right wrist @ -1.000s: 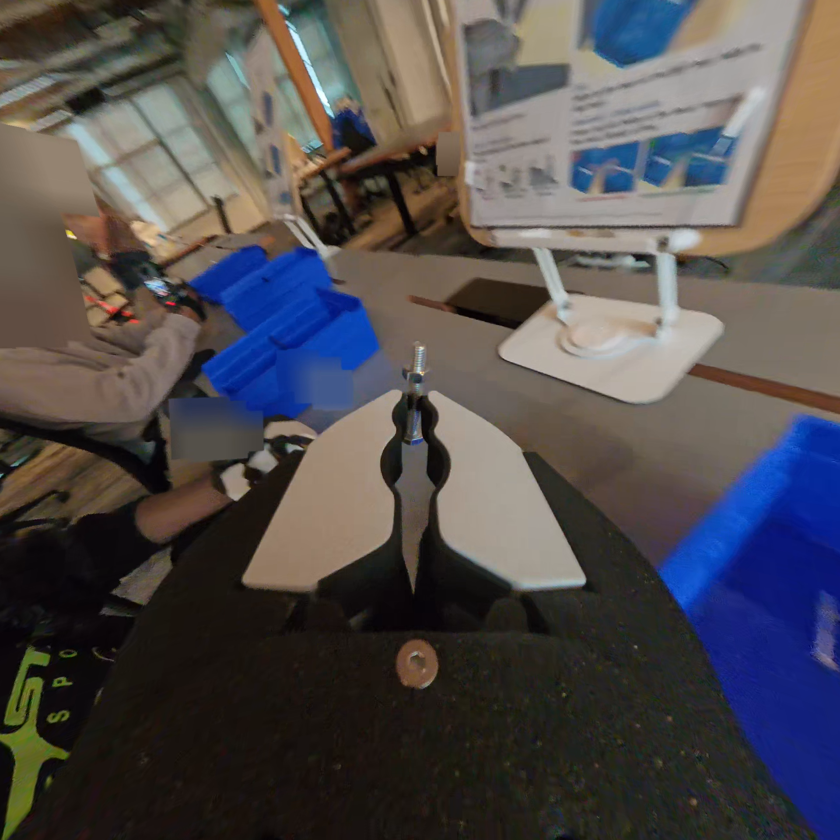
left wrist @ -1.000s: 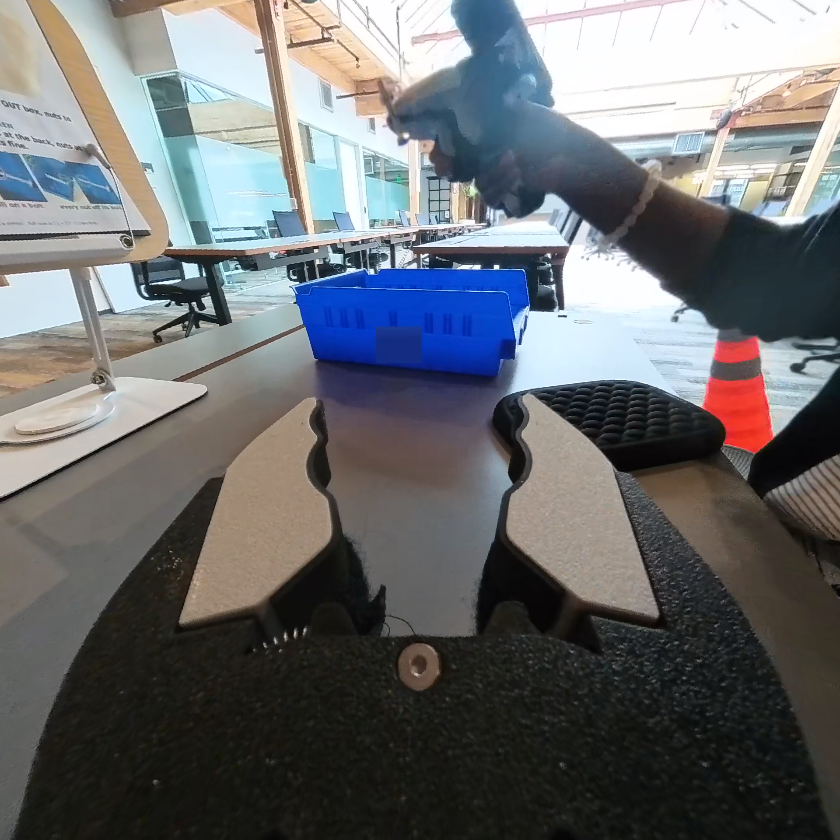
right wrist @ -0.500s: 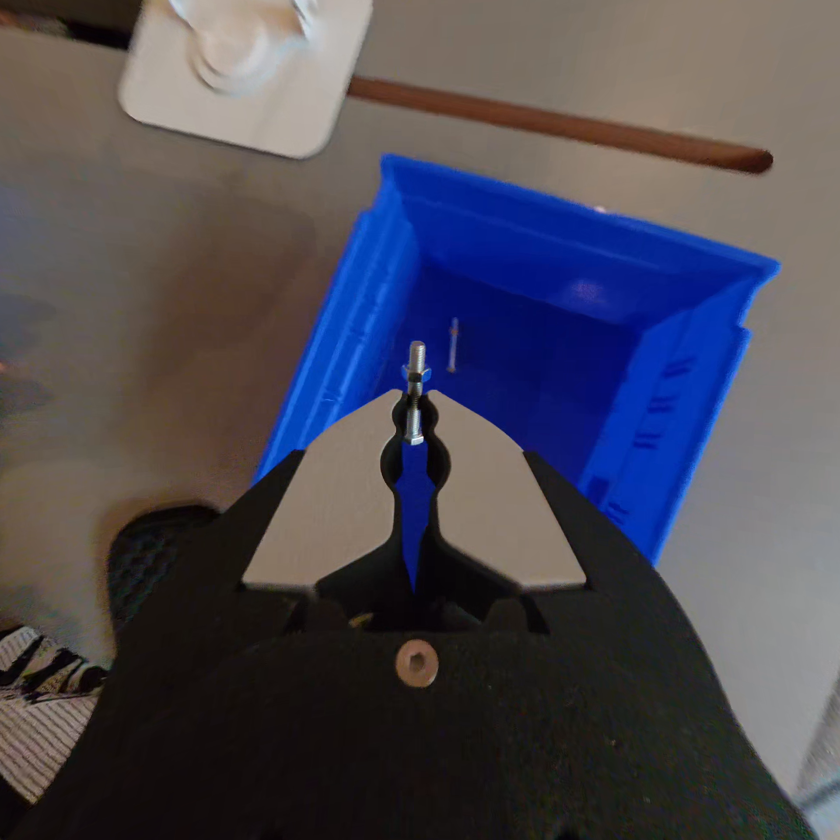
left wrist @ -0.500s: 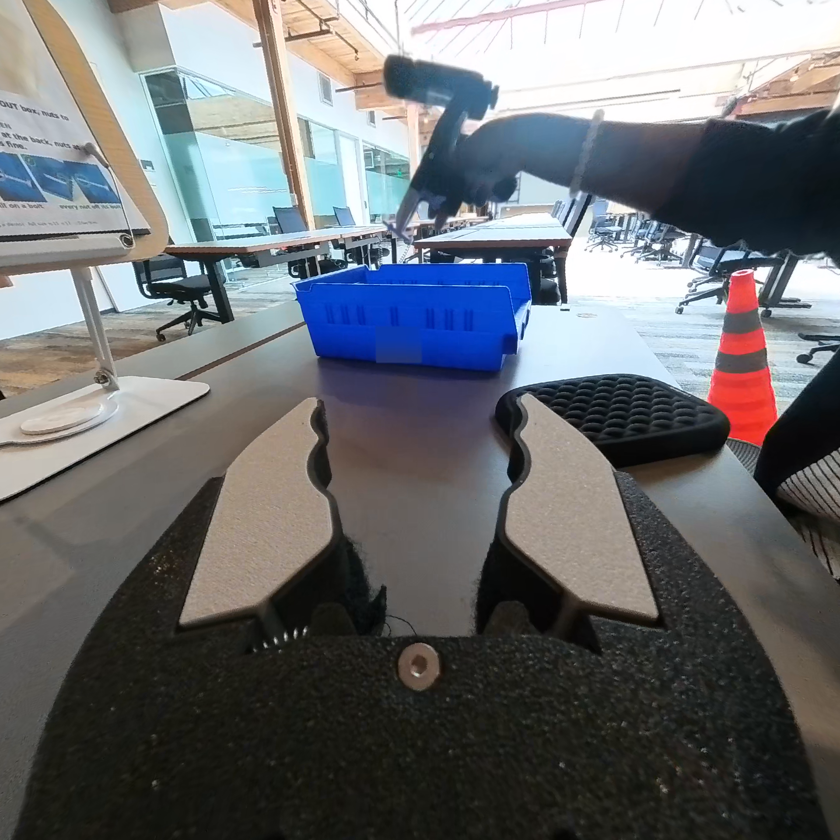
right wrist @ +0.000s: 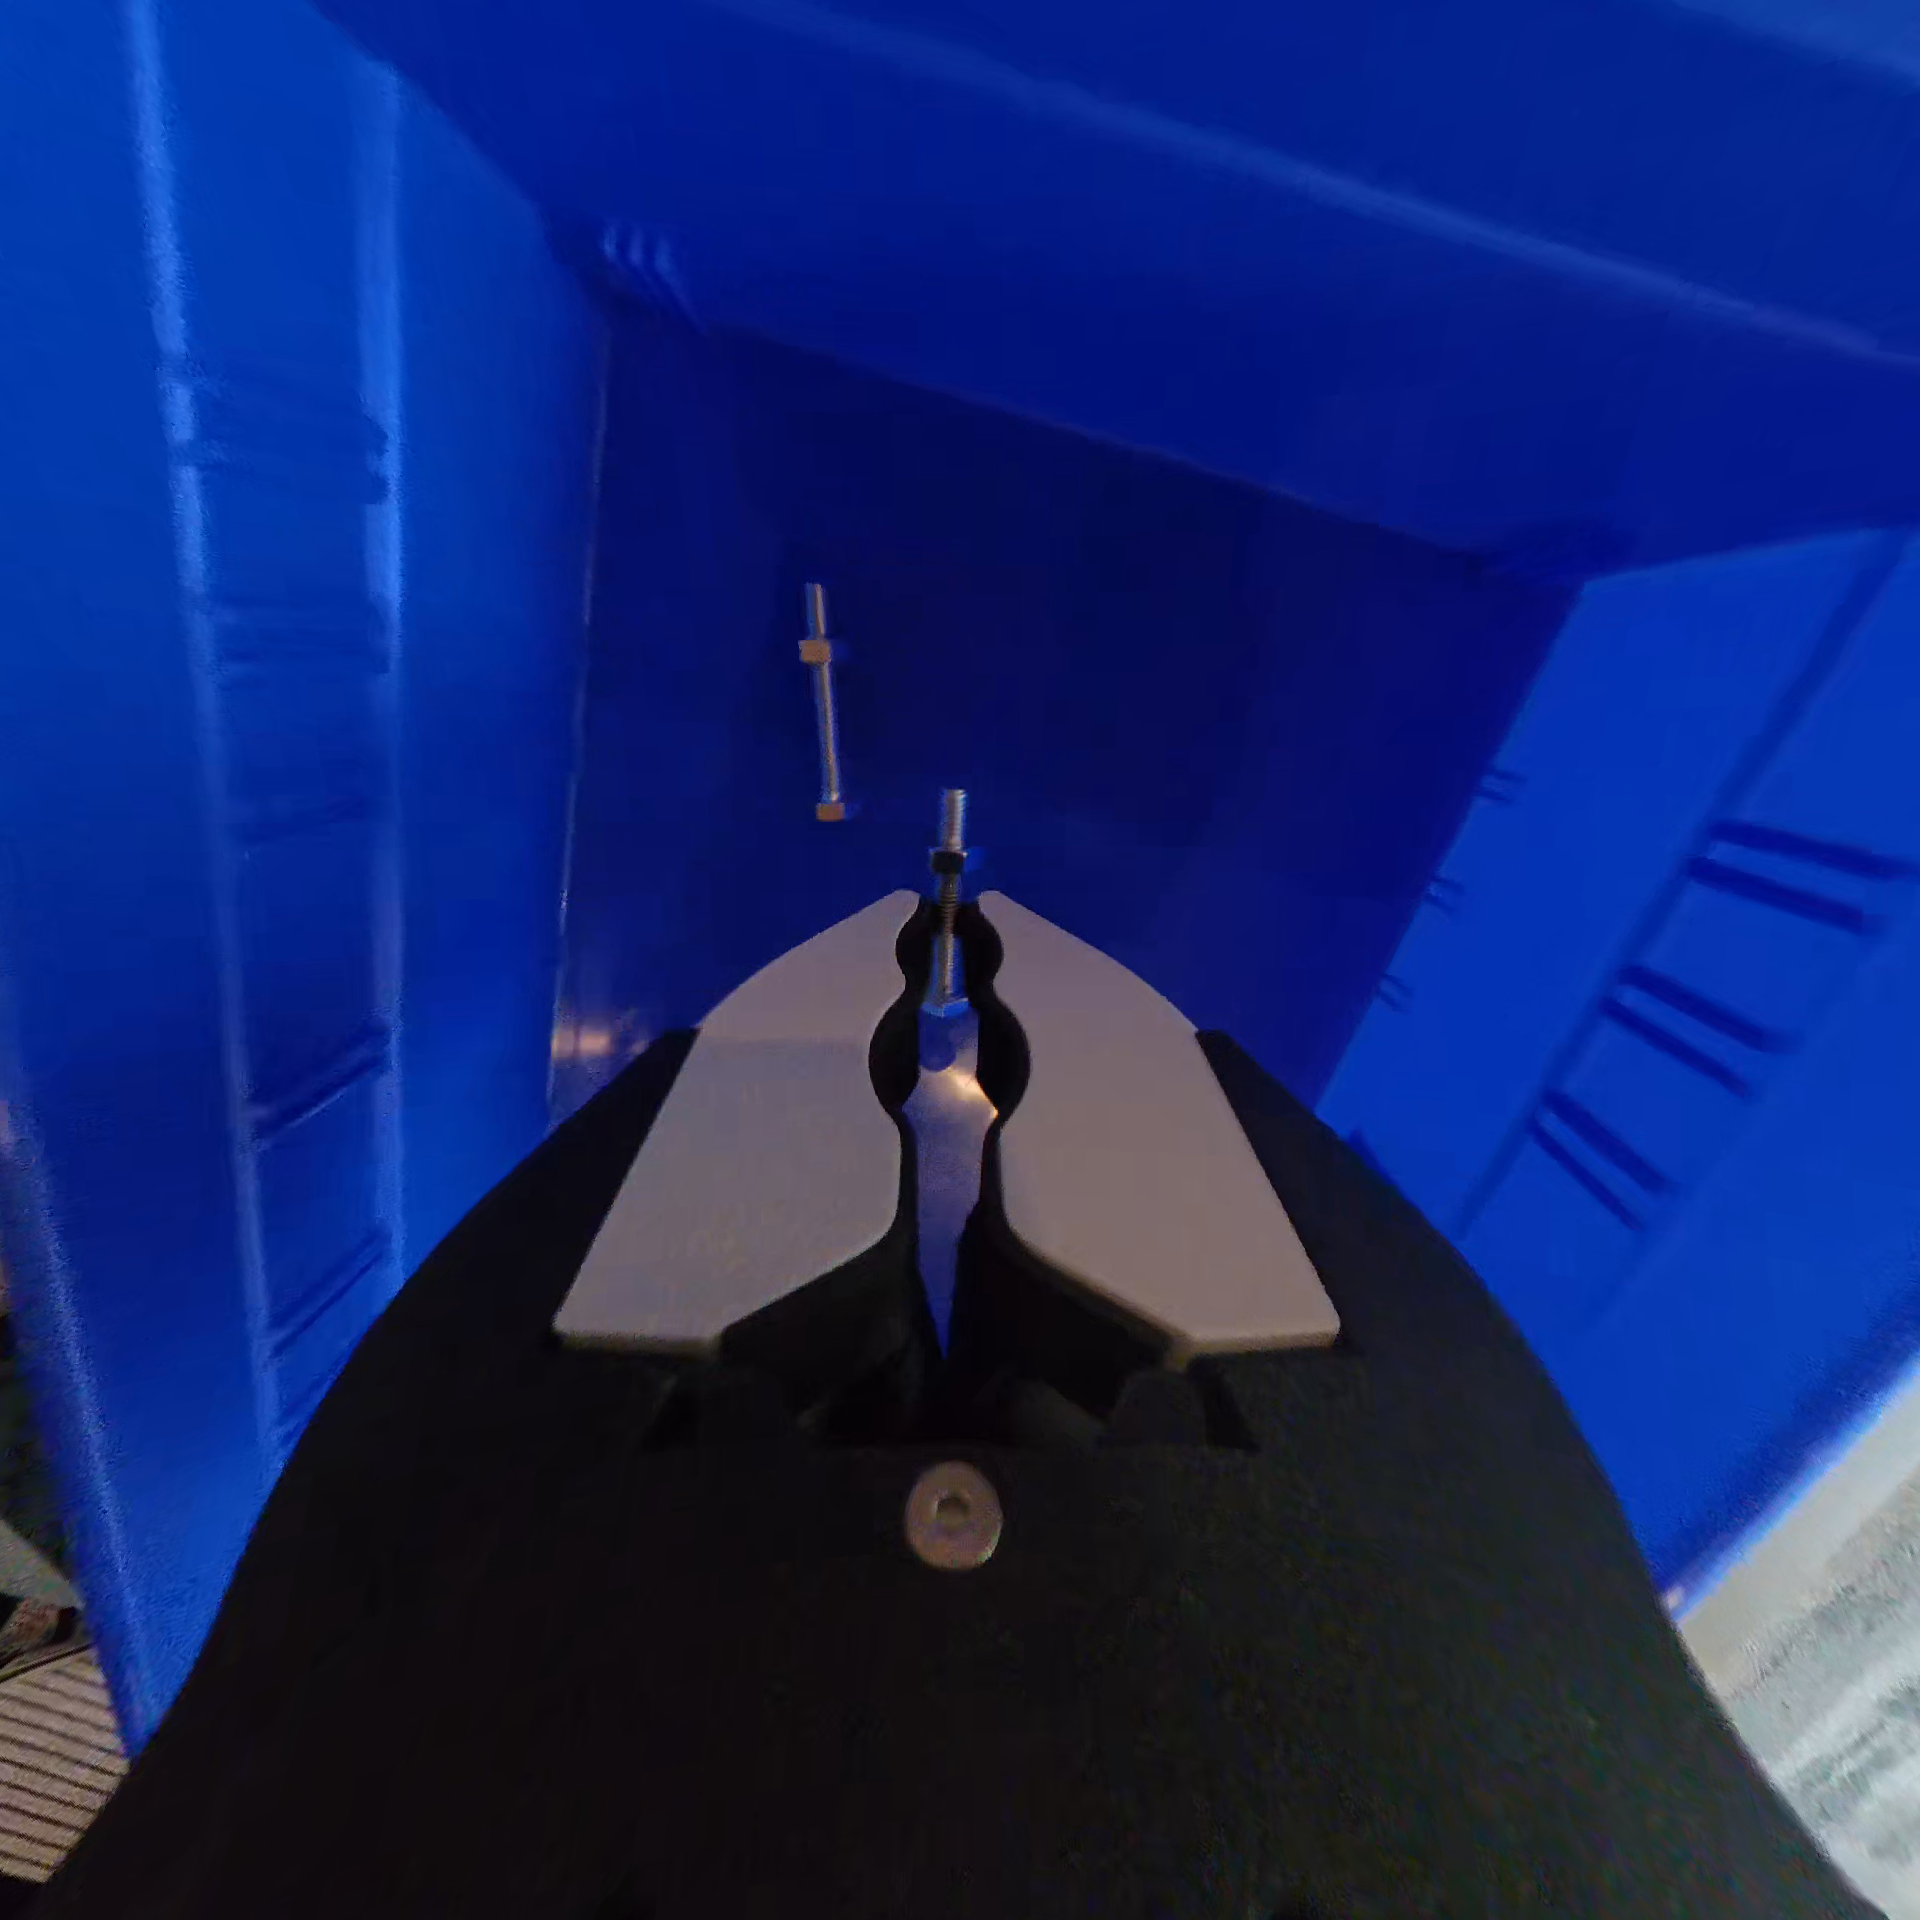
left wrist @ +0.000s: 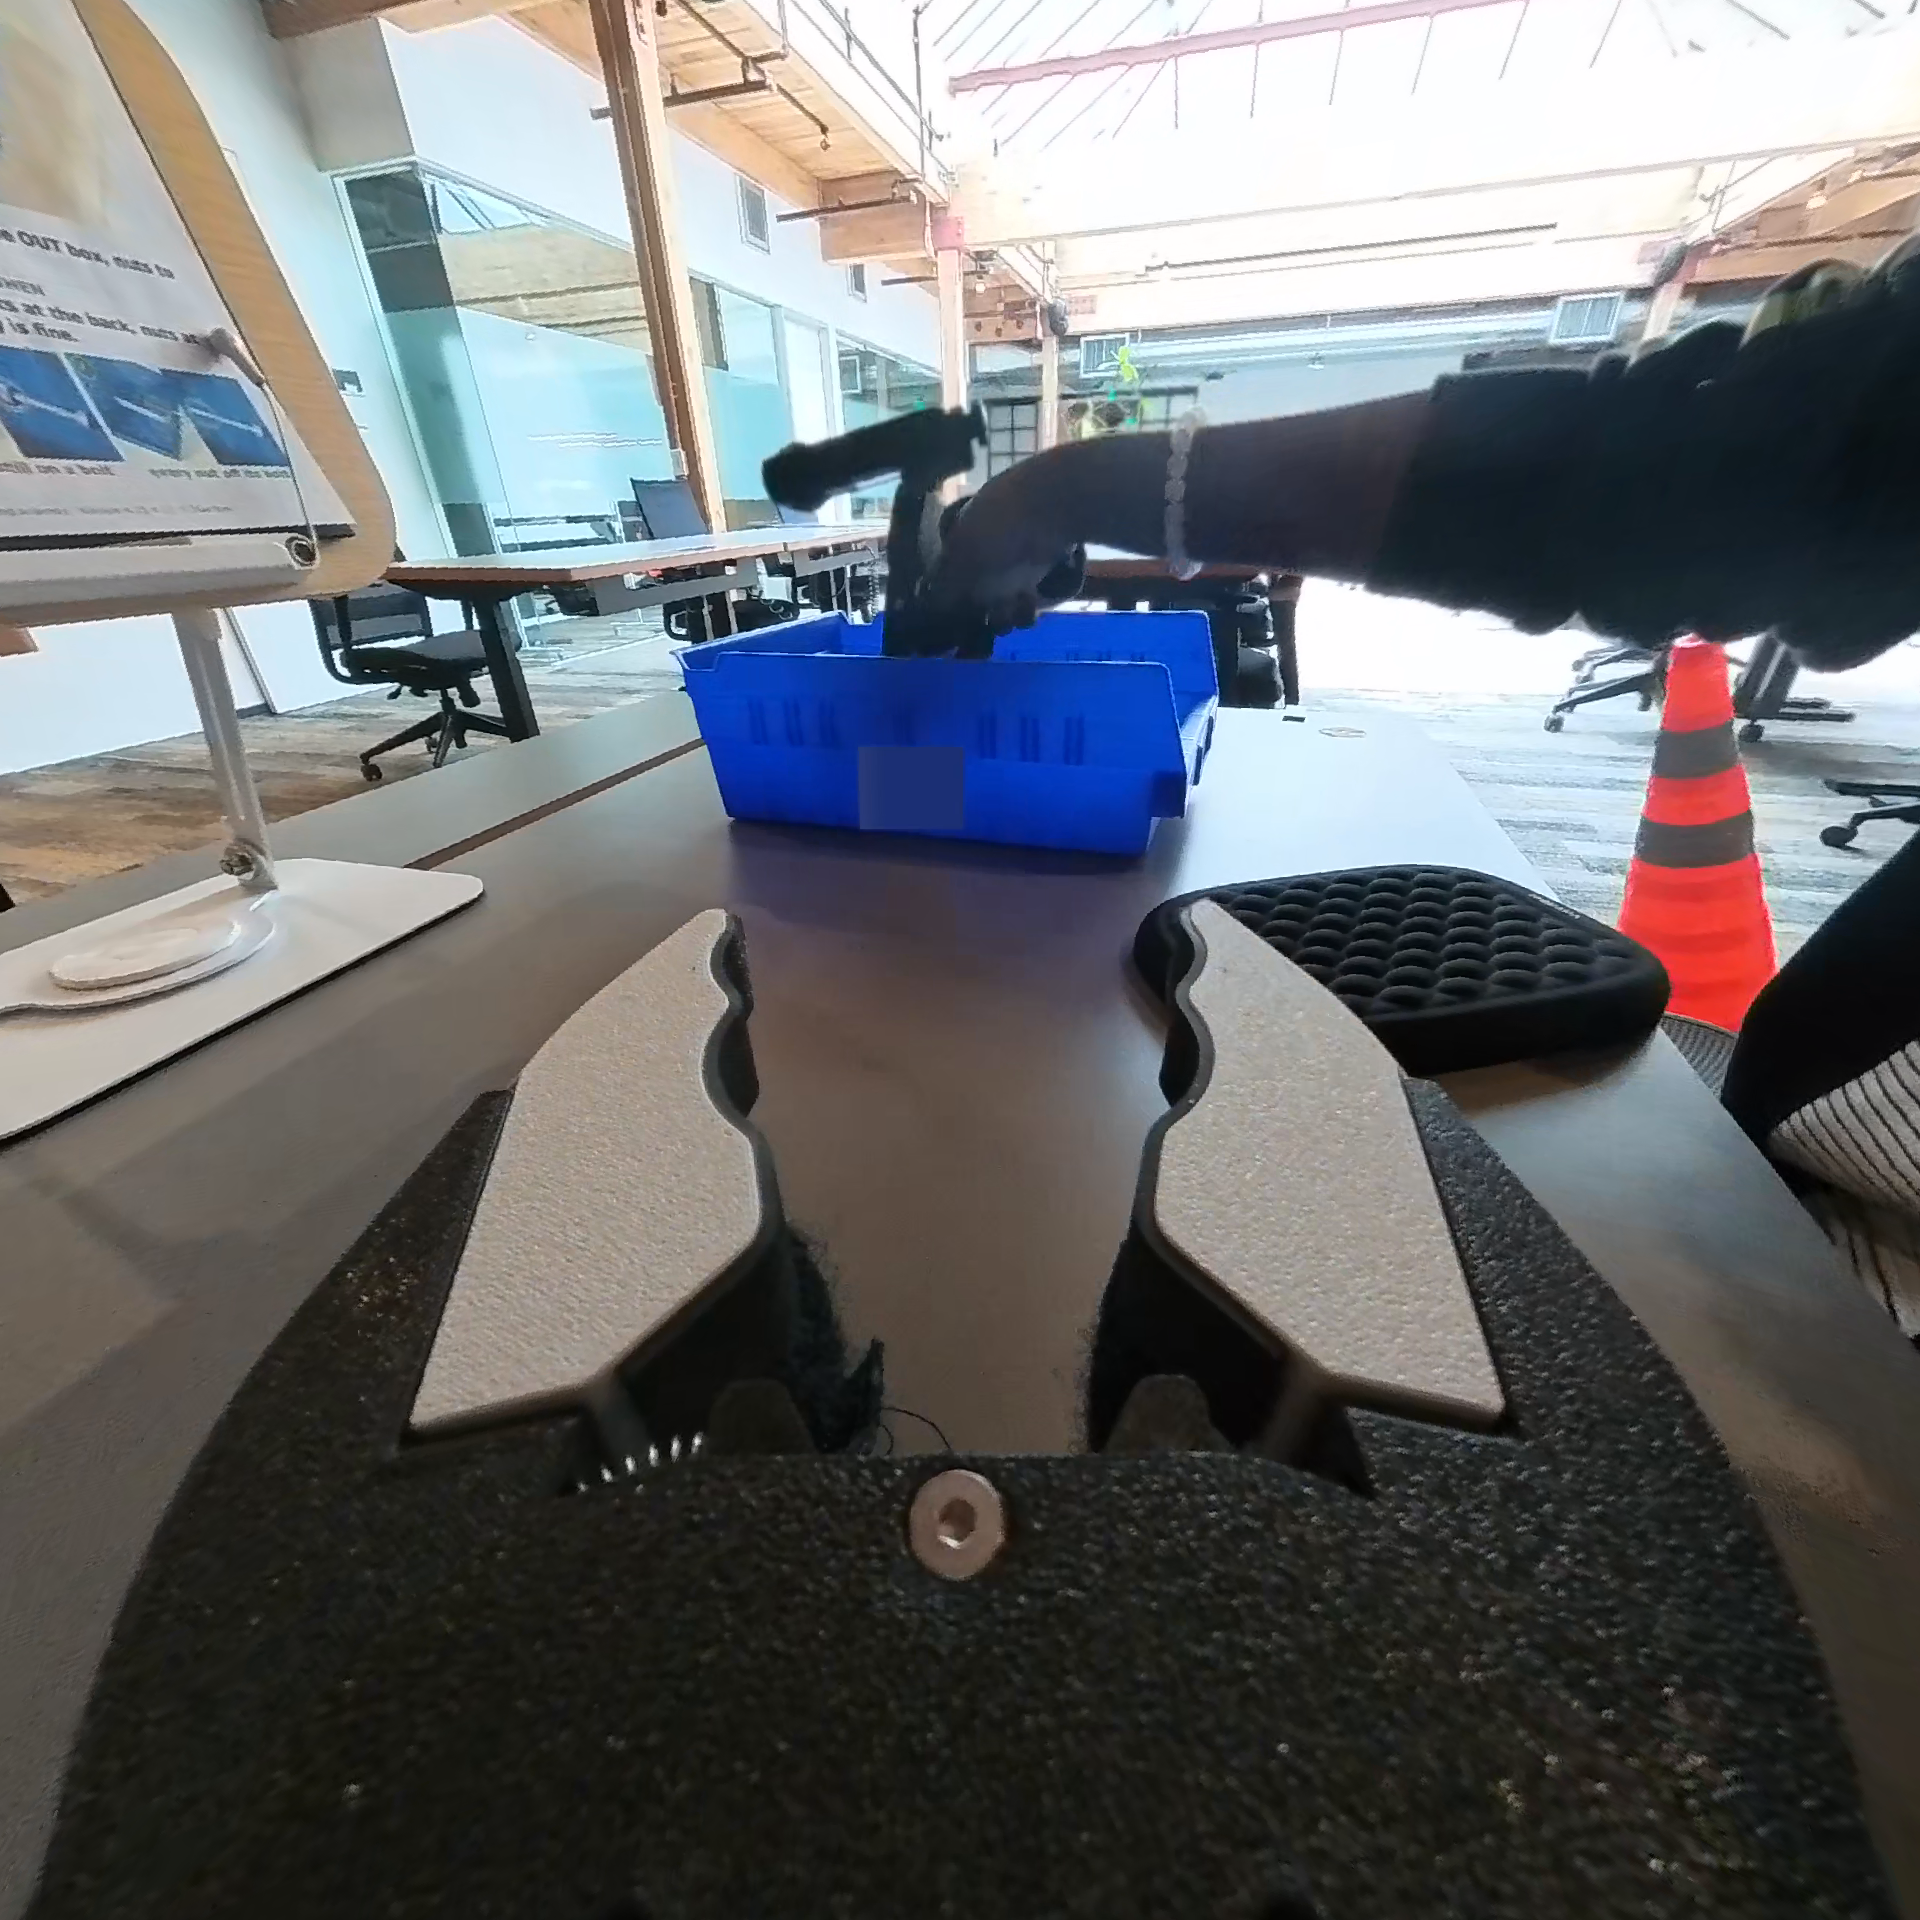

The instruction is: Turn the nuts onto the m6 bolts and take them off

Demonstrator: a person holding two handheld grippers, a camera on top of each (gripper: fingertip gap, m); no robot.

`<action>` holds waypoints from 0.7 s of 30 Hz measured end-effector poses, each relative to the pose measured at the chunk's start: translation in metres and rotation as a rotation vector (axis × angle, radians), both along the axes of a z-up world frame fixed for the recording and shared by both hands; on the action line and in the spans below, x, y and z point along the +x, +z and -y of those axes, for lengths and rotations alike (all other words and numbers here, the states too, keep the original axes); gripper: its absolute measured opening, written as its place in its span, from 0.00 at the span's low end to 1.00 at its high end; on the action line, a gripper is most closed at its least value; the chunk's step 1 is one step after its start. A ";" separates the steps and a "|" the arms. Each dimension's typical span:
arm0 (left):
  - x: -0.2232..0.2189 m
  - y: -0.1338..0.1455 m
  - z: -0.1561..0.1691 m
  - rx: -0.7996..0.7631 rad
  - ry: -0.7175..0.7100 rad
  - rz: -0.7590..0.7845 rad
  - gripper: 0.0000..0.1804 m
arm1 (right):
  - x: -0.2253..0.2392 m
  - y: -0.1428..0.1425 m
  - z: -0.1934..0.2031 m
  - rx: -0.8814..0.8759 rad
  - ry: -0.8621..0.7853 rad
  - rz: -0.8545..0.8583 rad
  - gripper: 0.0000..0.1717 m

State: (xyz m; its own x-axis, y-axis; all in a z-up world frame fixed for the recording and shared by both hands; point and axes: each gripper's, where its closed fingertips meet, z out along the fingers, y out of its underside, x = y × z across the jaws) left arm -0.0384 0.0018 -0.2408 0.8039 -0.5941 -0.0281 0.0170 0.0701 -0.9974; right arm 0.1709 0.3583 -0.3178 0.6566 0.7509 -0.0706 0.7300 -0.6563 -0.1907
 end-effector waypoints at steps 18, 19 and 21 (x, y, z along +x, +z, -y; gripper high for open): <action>-0.006 0.002 -0.001 -0.004 0.015 0.036 0.43 | -0.005 -0.030 -0.011 -0.043 0.016 0.082 0.07; -0.006 0.002 -0.001 -0.004 0.015 0.036 0.43 | -0.005 -0.027 -0.011 -0.042 0.016 0.075 0.11; -0.006 0.002 -0.001 -0.004 0.016 0.037 0.43 | -0.006 -0.014 -0.015 -0.011 0.007 0.033 0.12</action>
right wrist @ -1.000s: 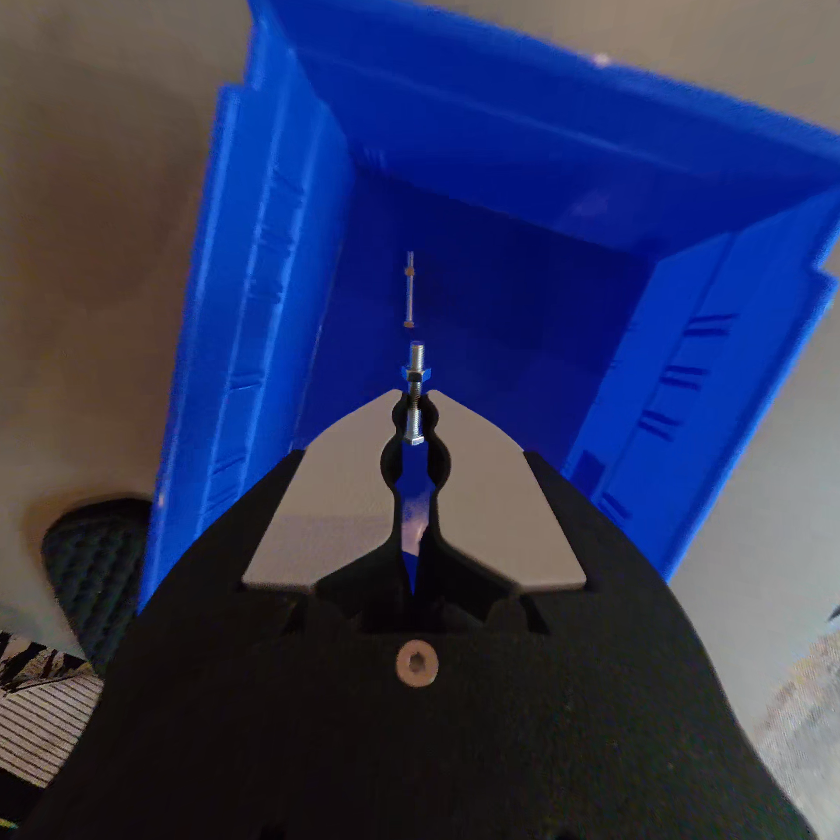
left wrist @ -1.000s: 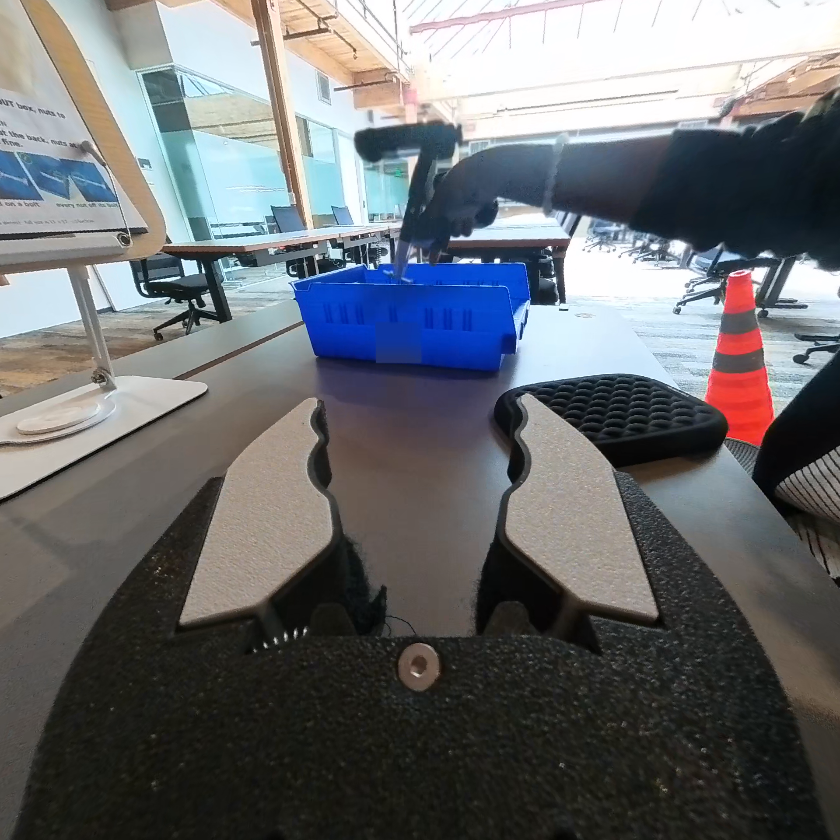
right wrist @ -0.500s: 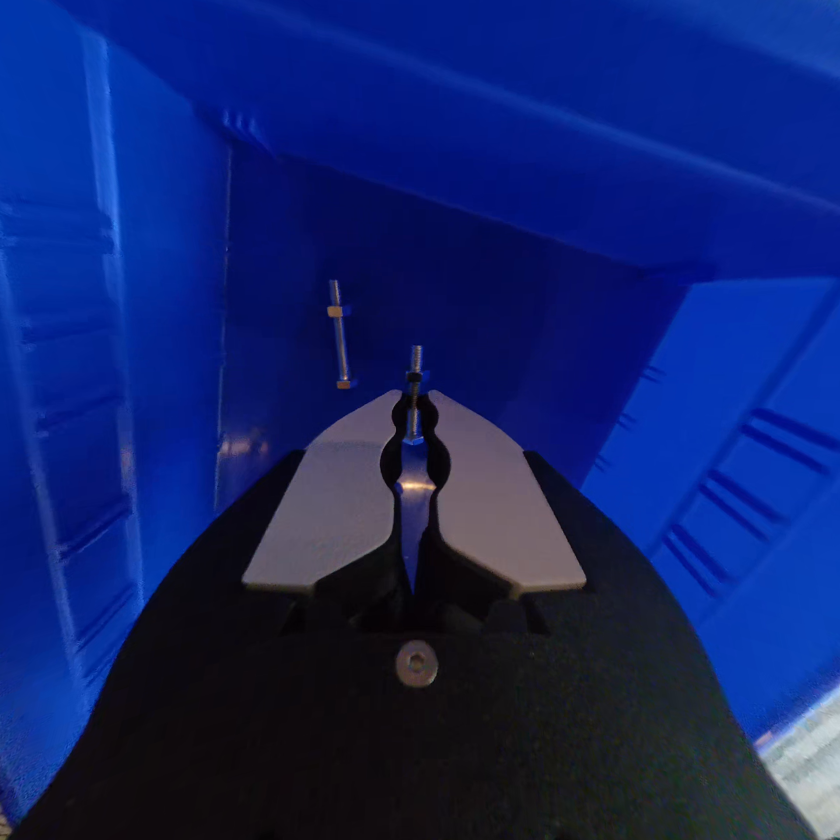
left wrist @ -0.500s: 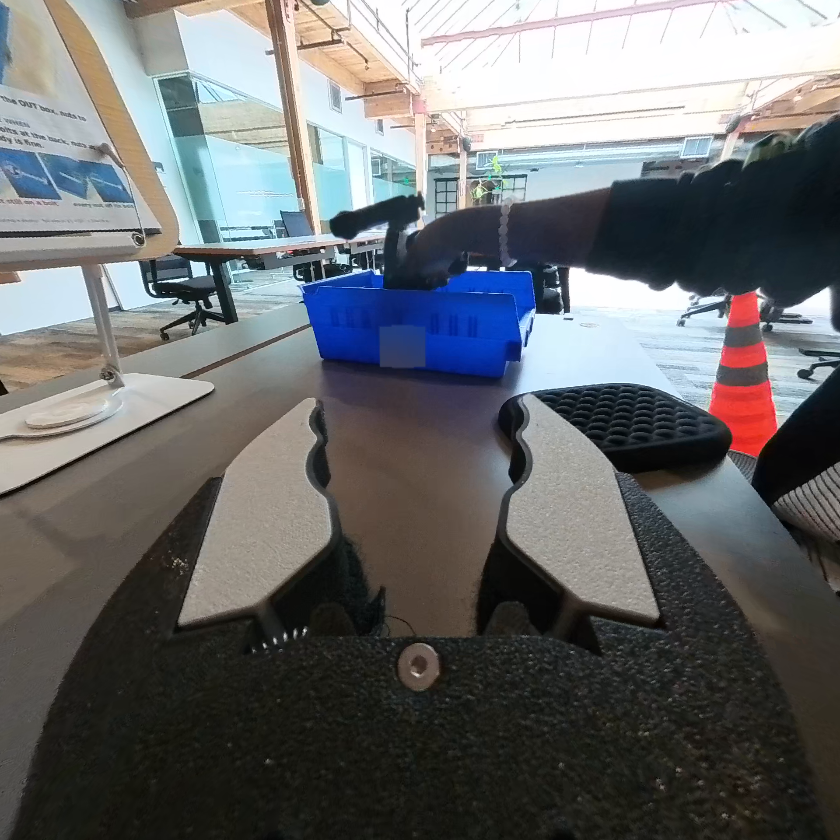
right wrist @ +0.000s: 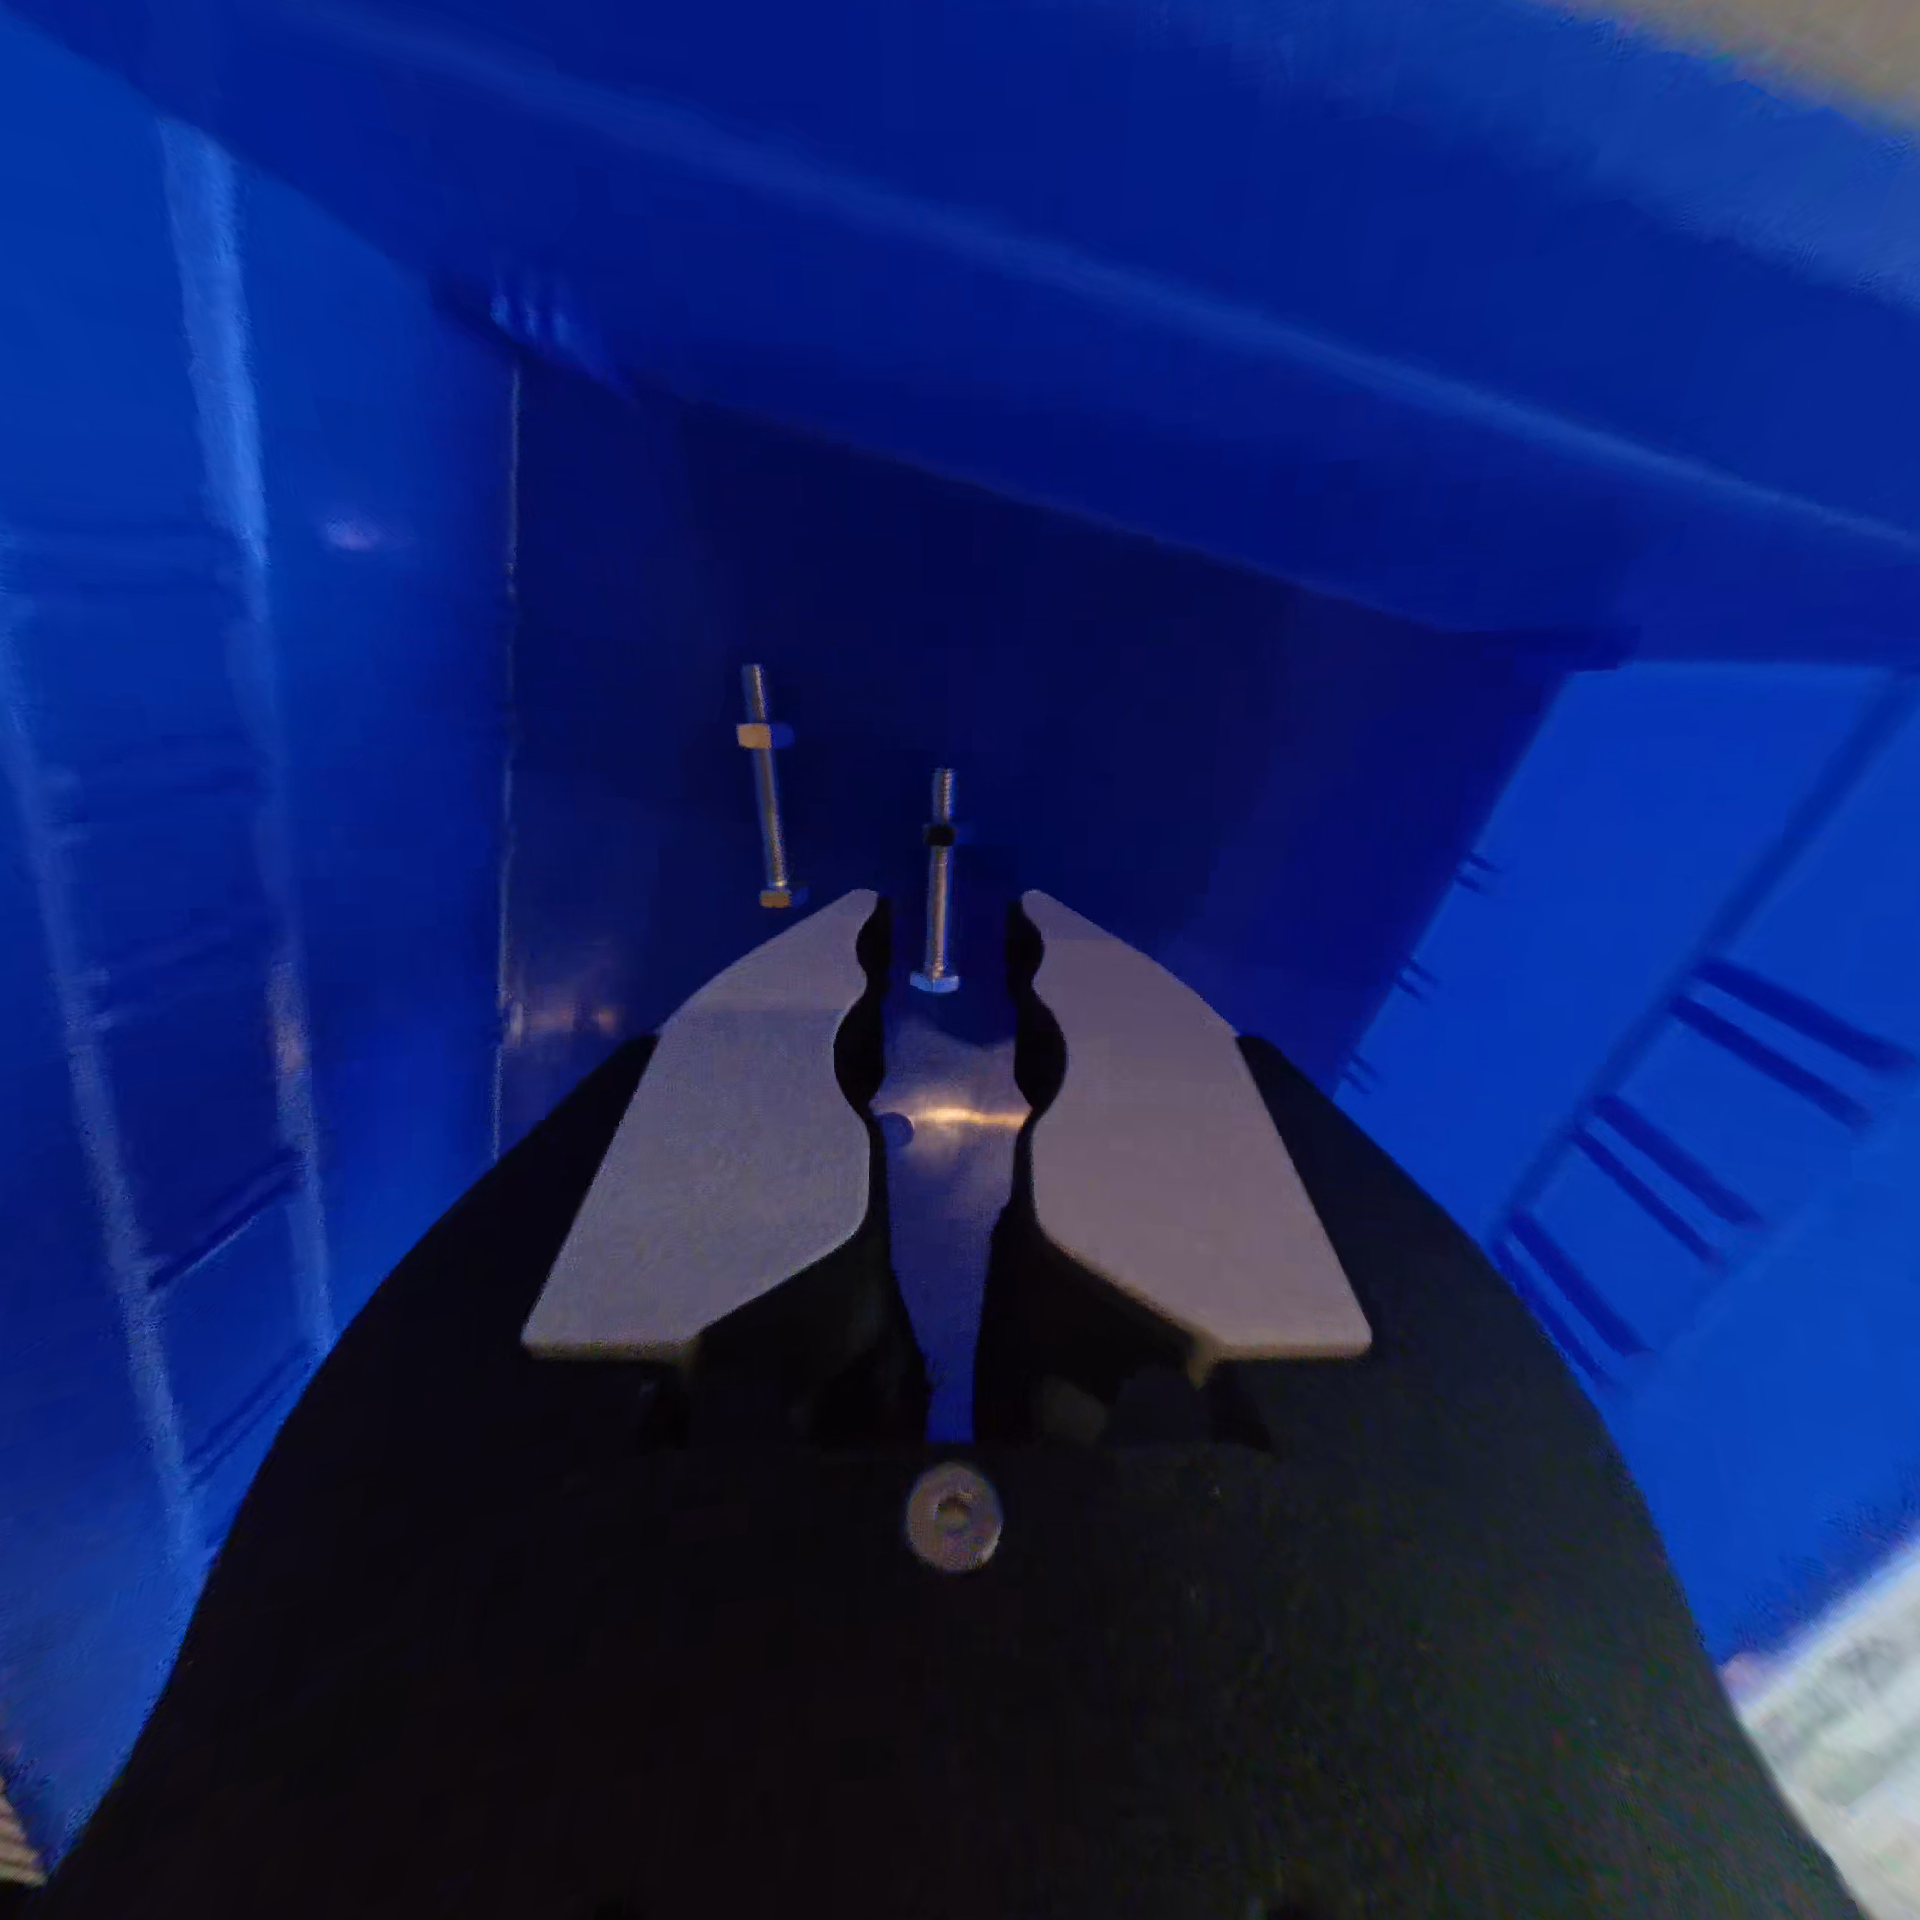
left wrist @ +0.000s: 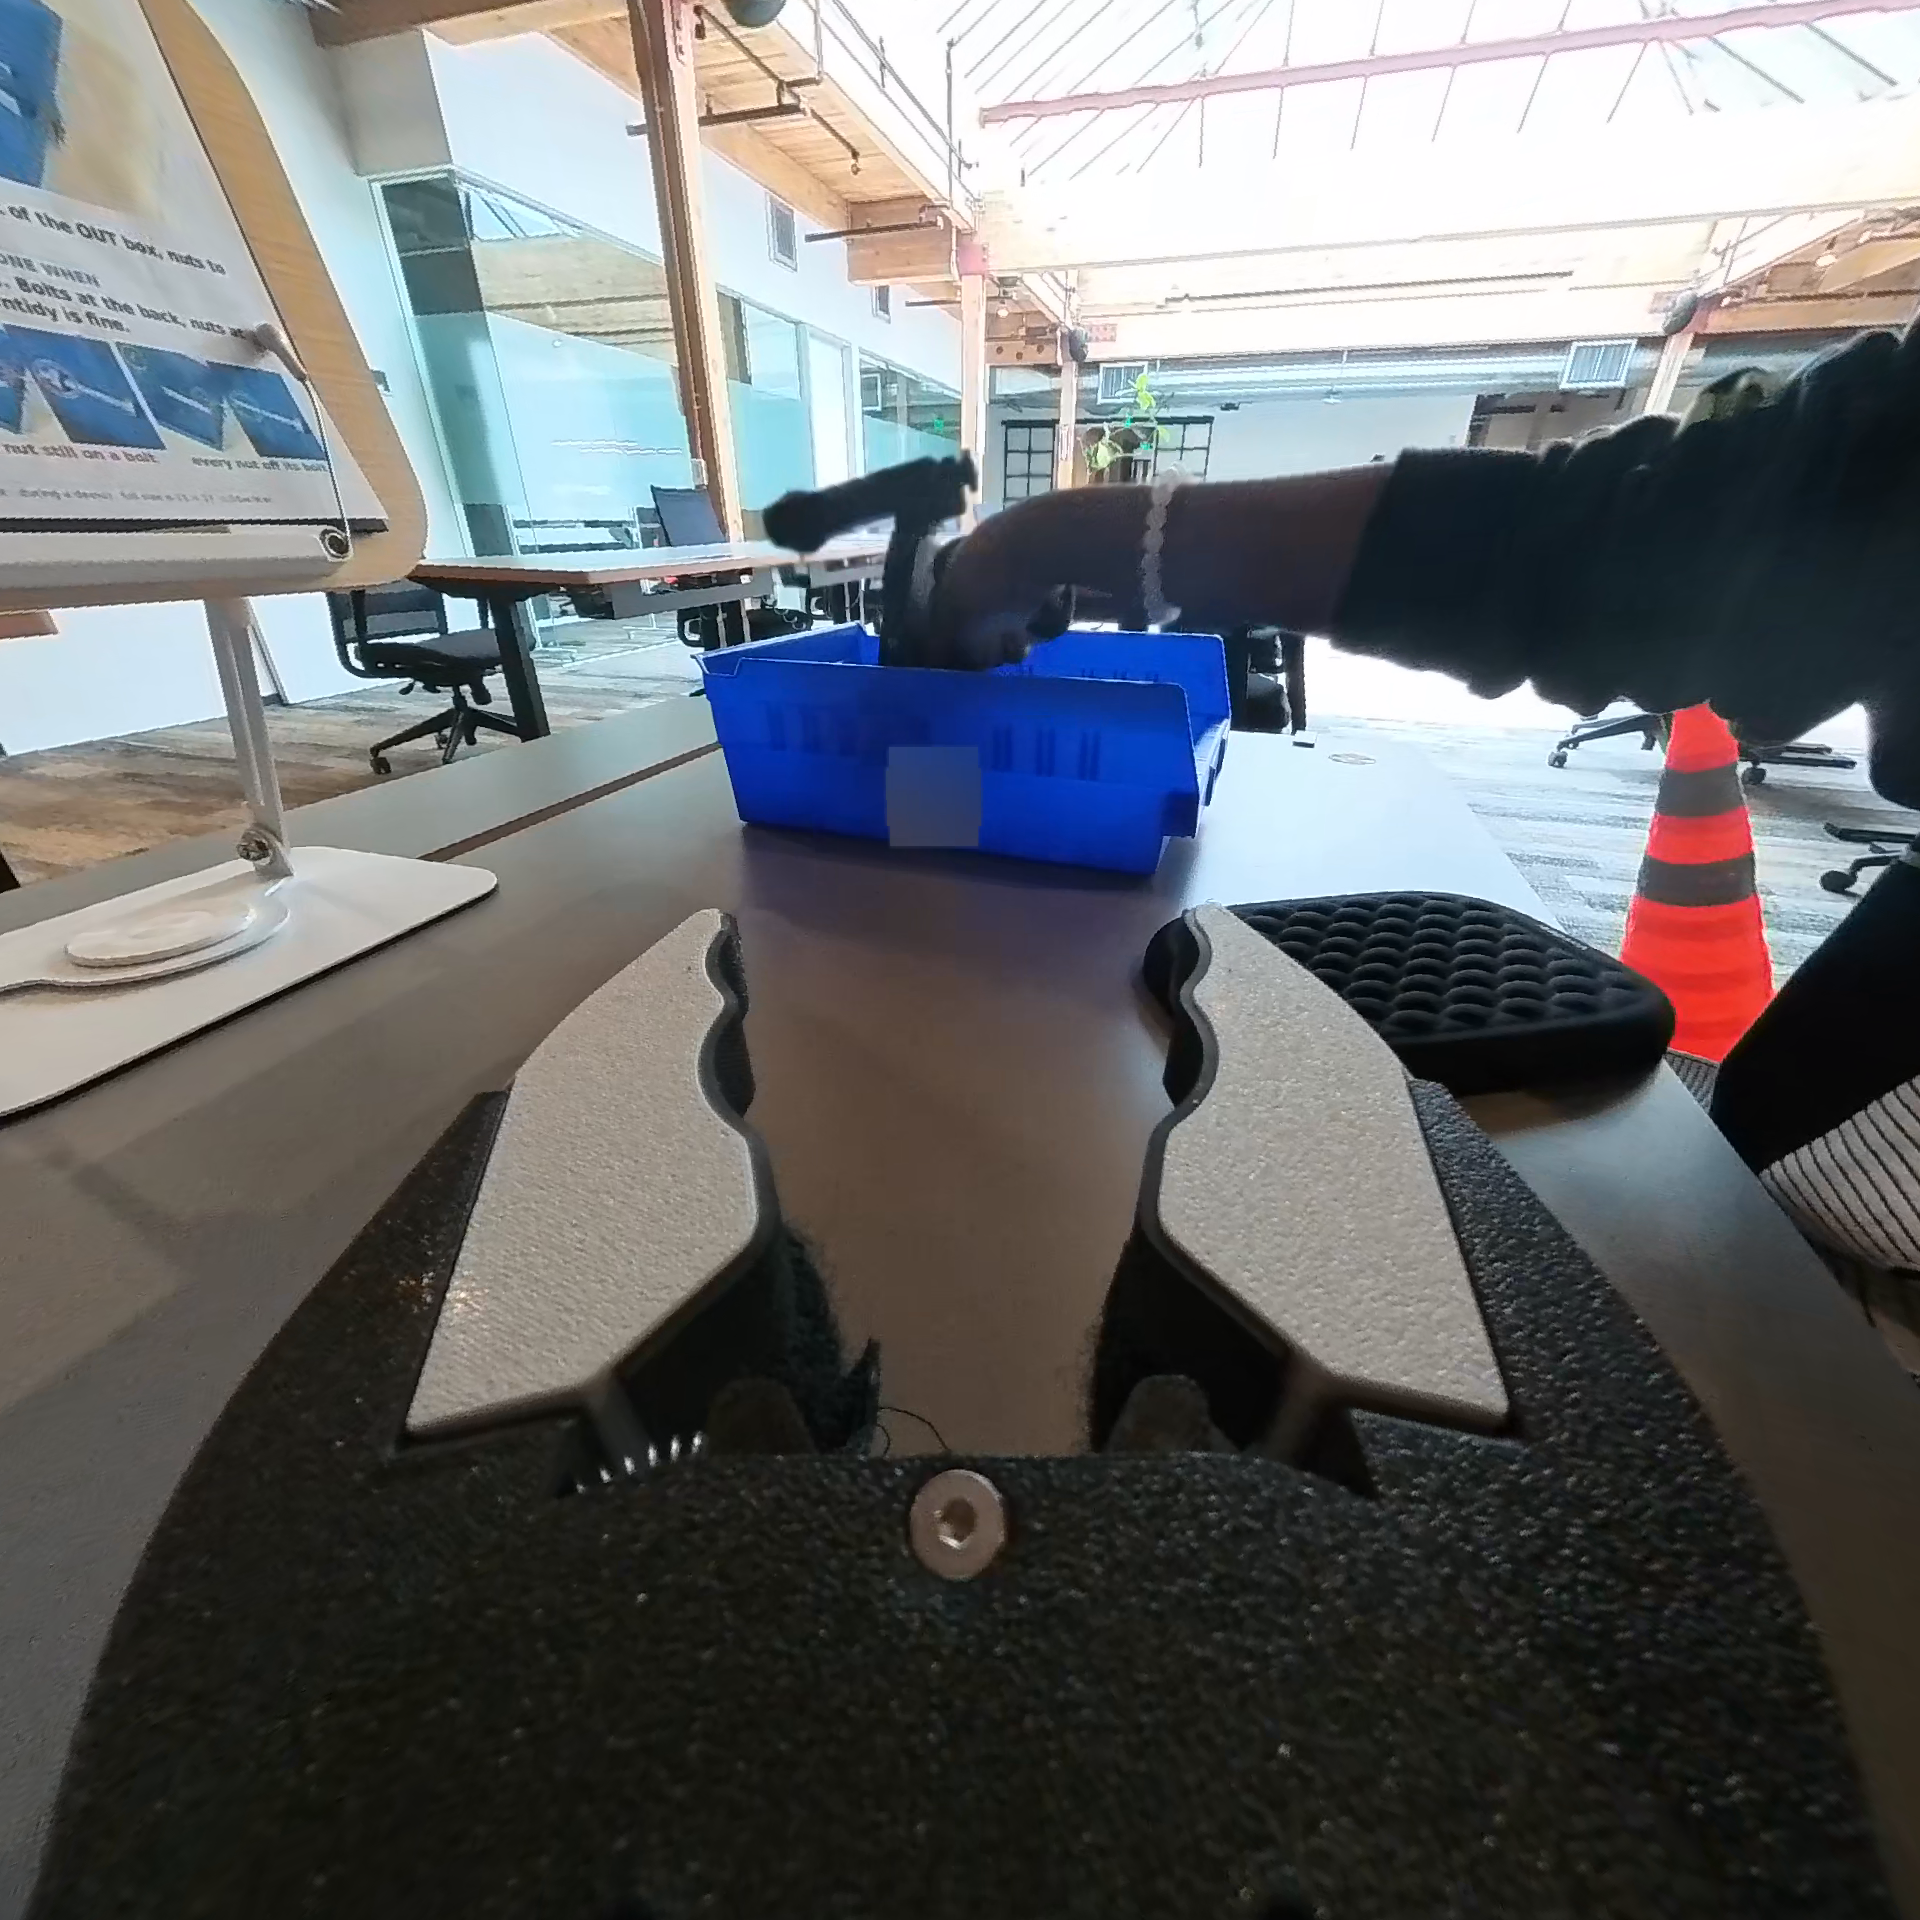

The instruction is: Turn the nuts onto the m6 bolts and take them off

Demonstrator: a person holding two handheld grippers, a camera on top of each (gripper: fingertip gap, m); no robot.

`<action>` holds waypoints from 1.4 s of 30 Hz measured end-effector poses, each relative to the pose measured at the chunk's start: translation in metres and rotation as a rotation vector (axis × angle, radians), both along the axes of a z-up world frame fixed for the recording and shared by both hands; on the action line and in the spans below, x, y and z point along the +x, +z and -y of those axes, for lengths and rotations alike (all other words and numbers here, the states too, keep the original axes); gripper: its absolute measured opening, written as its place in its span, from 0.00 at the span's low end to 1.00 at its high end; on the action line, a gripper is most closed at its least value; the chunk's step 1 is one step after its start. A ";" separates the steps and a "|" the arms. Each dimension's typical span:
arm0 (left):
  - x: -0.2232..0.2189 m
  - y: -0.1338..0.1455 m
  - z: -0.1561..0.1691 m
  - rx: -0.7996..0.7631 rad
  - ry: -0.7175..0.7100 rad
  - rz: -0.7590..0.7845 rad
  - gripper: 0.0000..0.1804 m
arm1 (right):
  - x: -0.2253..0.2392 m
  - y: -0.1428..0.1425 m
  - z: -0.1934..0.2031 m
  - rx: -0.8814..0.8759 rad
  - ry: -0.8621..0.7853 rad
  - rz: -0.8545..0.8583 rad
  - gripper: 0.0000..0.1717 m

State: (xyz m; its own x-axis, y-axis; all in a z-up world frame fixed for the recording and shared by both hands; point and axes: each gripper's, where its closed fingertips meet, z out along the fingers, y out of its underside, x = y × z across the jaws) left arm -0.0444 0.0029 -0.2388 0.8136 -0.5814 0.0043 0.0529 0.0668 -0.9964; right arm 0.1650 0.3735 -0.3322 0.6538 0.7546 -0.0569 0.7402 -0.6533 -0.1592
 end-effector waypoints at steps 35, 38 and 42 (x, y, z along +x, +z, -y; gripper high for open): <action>-0.114 0.105 0.088 -0.061 0.502 -0.231 0.35 | -0.049 0.178 0.174 1.127 0.035 -1.101 0.47; -0.176 0.106 0.103 -0.244 0.625 -0.259 0.34 | -0.048 0.181 0.178 1.161 0.056 -1.095 0.47; -0.254 0.085 0.108 -0.551 0.723 -0.236 0.33 | -0.049 0.180 0.177 1.149 0.057 -1.093 0.47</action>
